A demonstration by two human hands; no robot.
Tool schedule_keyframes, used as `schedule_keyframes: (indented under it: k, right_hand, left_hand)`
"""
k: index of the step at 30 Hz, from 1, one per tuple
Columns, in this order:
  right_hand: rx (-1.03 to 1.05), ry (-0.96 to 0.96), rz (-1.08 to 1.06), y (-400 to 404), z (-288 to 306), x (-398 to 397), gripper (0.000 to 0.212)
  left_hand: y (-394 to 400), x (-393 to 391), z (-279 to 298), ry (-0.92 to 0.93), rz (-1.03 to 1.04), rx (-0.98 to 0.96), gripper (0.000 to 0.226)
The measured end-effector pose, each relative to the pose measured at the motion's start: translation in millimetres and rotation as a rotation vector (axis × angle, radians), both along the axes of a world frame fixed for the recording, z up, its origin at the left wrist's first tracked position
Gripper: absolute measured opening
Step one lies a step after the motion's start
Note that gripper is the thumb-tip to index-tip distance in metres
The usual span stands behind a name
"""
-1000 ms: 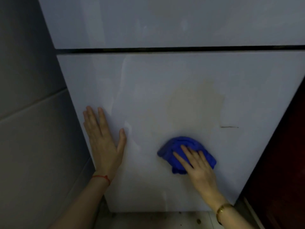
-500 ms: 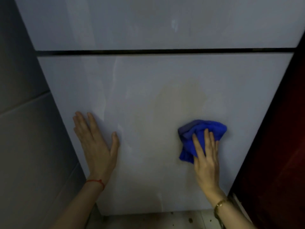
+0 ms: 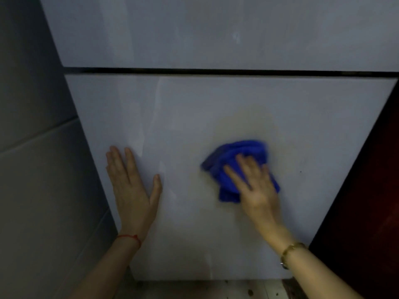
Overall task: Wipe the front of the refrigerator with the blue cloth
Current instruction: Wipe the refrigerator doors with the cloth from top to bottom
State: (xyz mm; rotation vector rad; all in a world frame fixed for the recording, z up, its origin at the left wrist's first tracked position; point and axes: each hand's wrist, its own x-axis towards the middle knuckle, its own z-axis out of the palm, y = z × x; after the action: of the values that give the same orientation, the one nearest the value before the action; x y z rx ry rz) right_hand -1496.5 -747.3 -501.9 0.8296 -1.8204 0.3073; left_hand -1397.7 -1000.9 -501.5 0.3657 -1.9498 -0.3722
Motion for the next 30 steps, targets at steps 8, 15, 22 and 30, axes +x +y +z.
schedule_keyframes:
  k: [8,15,22,30]
  right_hand:
    - [-0.111,0.05,0.114,-64,89,15,0.045]
    - [-0.147,-0.015,0.031,-14,62,4,0.057]
    - [-0.15,0.005,0.093,-62,51,16,0.045]
    - [0.283,-0.033,-0.002,4,-80,10,0.079]
  left_hand:
    - [-1,2,0,-0.016,0.001,-0.001,0.082]
    - [-6,4,-1,-0.014,0.004,-0.04,0.079]
    - [-8,3,-1,-0.029,0.008,-0.04,0.081]
    - [-6,5,-2,-0.021,-0.011,-0.059,0.08]
